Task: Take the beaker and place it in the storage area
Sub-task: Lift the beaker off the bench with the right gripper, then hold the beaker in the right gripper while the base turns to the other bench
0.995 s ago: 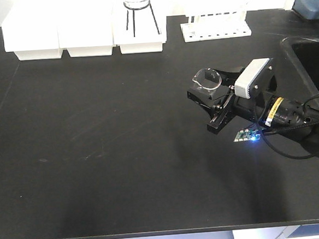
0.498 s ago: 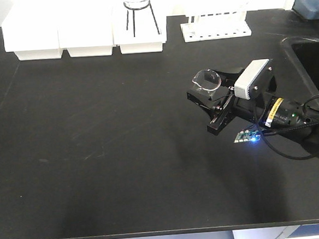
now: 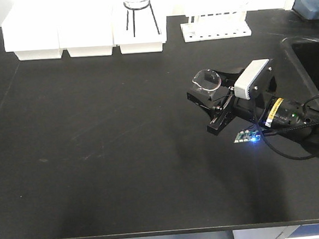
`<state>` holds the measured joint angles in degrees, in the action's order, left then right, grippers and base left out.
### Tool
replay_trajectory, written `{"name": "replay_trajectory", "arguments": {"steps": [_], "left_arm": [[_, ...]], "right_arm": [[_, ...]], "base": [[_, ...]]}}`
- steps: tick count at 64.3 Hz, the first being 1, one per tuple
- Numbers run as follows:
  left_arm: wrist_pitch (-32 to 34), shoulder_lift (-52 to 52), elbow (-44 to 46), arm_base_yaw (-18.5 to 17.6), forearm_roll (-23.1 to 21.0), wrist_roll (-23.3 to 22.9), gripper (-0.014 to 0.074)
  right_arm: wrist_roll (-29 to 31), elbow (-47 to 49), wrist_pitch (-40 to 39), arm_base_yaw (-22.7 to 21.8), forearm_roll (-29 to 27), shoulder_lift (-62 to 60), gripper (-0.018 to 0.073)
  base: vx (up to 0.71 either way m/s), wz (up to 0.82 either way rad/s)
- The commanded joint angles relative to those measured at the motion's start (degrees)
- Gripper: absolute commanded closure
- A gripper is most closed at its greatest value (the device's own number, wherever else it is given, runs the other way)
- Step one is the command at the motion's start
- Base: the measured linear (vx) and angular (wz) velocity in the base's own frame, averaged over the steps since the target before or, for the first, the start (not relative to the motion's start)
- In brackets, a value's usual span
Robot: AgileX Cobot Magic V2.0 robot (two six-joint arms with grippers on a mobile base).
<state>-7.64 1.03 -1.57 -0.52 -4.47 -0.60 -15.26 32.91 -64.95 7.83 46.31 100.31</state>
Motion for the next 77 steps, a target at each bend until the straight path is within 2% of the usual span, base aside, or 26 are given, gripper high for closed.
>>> {"name": "replay_trajectory", "arguments": {"steps": [1, 77], "left_arm": [[5.3, 0.3, 1.2, 0.0, -0.5, -0.4, 0.0603], [5.3, 0.3, 1.2, 0.0, -0.5, -0.4, 0.0603]], "right_arm": [[-0.2, 0.9, -10.1, 0.0, -1.2, -2.3, 0.0316], [-0.2, 0.9, -10.1, 0.0, -1.2, -2.3, 0.0316]], "base": [[0.0, 0.0], [-0.02, -0.06]]}}
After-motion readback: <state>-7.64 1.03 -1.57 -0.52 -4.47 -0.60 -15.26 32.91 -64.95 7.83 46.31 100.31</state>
